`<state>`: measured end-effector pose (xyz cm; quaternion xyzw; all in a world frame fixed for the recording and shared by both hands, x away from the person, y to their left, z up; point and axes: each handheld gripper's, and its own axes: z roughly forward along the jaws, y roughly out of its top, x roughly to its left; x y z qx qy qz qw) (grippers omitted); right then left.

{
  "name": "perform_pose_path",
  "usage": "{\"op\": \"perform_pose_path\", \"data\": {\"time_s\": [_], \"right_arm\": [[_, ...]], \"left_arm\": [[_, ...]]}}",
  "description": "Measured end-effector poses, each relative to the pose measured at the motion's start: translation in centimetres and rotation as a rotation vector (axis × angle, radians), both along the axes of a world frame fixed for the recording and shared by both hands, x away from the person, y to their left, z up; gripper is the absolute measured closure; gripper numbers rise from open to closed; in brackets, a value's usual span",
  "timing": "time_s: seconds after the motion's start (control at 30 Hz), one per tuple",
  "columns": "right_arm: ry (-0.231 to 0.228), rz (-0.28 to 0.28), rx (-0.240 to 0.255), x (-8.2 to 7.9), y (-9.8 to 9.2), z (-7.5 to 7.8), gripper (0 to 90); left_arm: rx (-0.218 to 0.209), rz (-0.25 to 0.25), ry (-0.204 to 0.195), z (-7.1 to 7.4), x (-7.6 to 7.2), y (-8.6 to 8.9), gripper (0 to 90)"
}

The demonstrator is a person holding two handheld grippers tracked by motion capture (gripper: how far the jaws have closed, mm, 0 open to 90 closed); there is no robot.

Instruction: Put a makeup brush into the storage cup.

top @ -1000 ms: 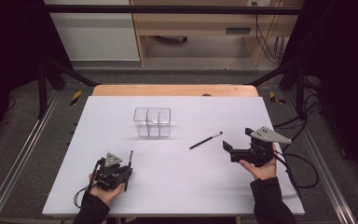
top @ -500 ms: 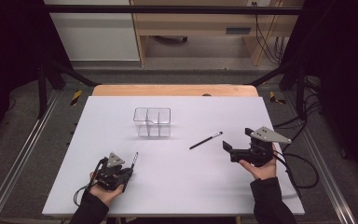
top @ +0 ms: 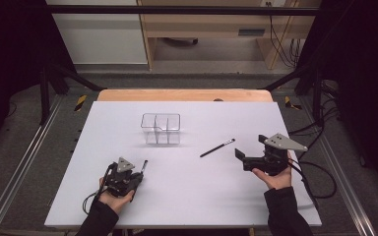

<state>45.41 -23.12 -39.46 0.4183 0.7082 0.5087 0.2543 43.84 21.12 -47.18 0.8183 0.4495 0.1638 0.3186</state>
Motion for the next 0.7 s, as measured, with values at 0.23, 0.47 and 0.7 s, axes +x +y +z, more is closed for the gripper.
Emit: {"op": "perform_pose_path", "data": {"time_s": [0.23, 0.47, 0.7], "right_arm": [[-0.001, 0.000, 0.001, -0.02, -0.04, 0.03, 0.6], [-0.002, 0.001, 0.005, -0.06, -0.08, 0.09, 0.7], [-0.002, 0.002, 0.003, -0.06, -0.09, 0.09, 0.7]], "left_arm": [[0.018, -0.065, 0.008, 0.14, -0.03, -0.28, 83.1], [0.024, -0.125, 0.016, 0.21, -0.19, -0.41, 83.0], [-0.005, -0.119, 0.024, 0.38, -0.16, -0.28, 68.6]]}}
